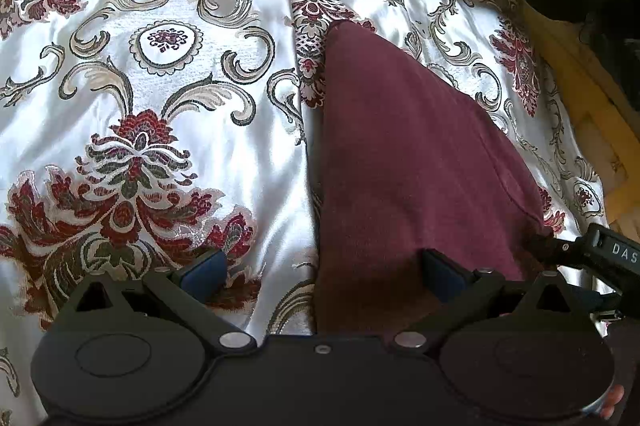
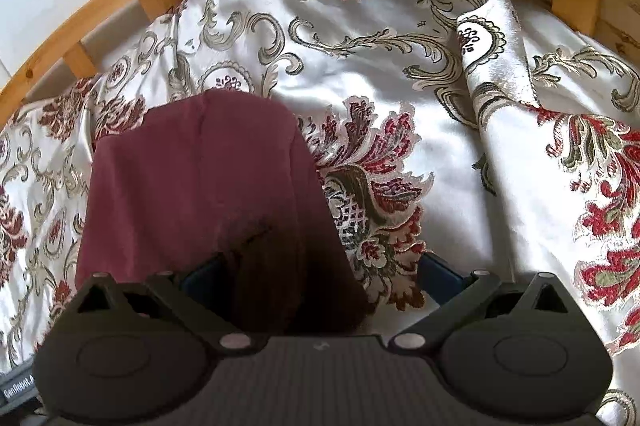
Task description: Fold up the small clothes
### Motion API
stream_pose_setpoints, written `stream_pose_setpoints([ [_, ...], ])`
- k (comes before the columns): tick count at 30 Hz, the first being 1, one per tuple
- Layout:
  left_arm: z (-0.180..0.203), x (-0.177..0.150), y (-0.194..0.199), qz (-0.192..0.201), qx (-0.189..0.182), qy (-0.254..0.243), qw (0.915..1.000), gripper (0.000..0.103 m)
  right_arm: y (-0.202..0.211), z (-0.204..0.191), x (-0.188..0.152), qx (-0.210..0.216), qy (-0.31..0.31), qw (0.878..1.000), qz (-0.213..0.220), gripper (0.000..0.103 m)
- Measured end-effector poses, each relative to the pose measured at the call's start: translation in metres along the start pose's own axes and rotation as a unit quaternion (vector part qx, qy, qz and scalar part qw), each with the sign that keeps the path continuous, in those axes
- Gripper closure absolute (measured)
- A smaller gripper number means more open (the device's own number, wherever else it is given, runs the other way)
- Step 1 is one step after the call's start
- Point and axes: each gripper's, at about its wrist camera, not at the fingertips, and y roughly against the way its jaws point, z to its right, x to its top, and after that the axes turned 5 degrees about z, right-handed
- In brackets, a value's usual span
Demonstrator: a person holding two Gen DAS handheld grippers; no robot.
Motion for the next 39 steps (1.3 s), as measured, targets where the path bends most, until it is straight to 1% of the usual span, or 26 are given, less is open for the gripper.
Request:
stream_pose_setpoints([
  [6, 0.000, -0.001, 0.000, 0.002, 0.001, -0.001, 1.0000, 0.001, -0.003, 0.008, -0.001, 0.010, -0.030, 0.999, -0.011, 0.000],
  [13, 0.000, -0.001, 0.000, 0.002, 0.001, -0.002, 1.0000, 0.001, 0.005, 0.004, 0.001, 0.022, -0.030, 0.999, 0.018, 0.000],
  [16, 0.000, -0.001, 0.000, 0.002, 0.001, -0.002, 1.0000, 0.001, 0.005, 0.005, 0.003, 0.018, -0.034, 0.999, 0.019, 0.000],
  [18, 0.000, -0.001, 0.000, 0.002, 0.001, -0.002, 1.0000, 0.001, 0.003, 0.005, 0.003, 0.009, -0.033, 0.999, 0.012, 0.000],
  [21, 0.000, -0.001, 0.000, 0.002, 0.001, -0.002, 1.0000, 0.001, -0.004, 0.005, 0.001, -0.012, -0.020, 1.000, -0.014, 0.000],
  [23, 0.000, -0.001, 0.000, 0.003, 0.001, -0.002, 1.0000, 0.001, -0.007, 0.004, -0.001, -0.012, -0.016, 1.000, -0.025, 0.000],
  [25, 0.000, -0.001, 0.000, 0.003, 0.001, -0.002, 1.0000, 0.001, -0.007, 0.002, -0.002, -0.013, -0.012, 1.000, -0.024, 0.000],
  [28, 0.000, -0.001, 0.000, 0.003, 0.001, -0.001, 1.0000, 0.001, -0.003, 0.004, 0.001, -0.004, -0.022, 1.000, -0.008, 0.000],
  [32, 0.000, -0.002, 0.000, 0.003, 0.002, -0.002, 1.0000, 0.001, 0.016, 0.011, 0.008, 0.016, -0.069, 0.996, 0.061, 0.000],
  [35, 0.000, -0.002, 0.000, 0.004, 0.002, -0.003, 1.0000, 0.001, 0.017, 0.015, 0.013, 0.046, -0.094, 0.990, 0.092, 0.000],
  [36, 0.000, -0.002, 0.001, 0.004, 0.003, -0.003, 1.0000, 0.001, 0.014, 0.016, 0.014, 0.060, -0.103, 0.988, 0.097, 0.000],
  [39, 0.000, -0.002, 0.001, 0.005, 0.002, -0.003, 1.0000, 0.001, -0.003, 0.018, 0.019, 0.089, -0.141, 0.982, 0.086, 0.000],
])
